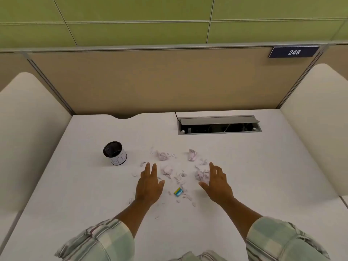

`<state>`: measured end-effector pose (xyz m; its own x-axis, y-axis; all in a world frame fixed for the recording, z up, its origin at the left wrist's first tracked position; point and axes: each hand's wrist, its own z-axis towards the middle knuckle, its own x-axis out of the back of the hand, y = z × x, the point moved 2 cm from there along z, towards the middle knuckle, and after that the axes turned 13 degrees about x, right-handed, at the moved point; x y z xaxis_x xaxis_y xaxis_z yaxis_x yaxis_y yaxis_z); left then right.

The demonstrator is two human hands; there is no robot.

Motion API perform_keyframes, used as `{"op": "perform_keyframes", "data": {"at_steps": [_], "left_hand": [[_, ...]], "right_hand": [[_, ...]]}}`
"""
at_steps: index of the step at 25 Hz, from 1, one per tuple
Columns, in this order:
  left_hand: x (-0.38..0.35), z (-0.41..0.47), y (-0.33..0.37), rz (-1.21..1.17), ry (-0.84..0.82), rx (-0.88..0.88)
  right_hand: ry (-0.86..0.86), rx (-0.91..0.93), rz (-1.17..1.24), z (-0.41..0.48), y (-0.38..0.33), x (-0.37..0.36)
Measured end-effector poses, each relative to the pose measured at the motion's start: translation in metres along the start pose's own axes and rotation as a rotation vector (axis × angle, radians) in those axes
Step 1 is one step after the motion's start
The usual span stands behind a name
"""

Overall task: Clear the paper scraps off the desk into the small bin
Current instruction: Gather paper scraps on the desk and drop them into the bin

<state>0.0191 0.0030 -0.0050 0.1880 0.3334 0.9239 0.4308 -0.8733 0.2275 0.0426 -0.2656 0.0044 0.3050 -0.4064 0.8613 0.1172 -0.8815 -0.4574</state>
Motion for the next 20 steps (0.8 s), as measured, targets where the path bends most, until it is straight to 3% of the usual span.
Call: {"op": "perform_keyframes", "data": {"at_steps": [5,8,20], "left_hand": [[-0.002,0.035,0.004,-0.005,-0.133,0.083],[-0.004,0.058,0.01,-0.043,-0.196,0.087],[-0.023,0.121,0.043,0.0,-0.213,-0.006]], "right_hand": [[-0.122,-0.263,0.017,0.033,0.018,-0.001],[-0.18,-0.31,0.099,0.056,0.019,-0.009],[-0.319,0.01,-0.056,0.158,-0.013,-0.03]]}}
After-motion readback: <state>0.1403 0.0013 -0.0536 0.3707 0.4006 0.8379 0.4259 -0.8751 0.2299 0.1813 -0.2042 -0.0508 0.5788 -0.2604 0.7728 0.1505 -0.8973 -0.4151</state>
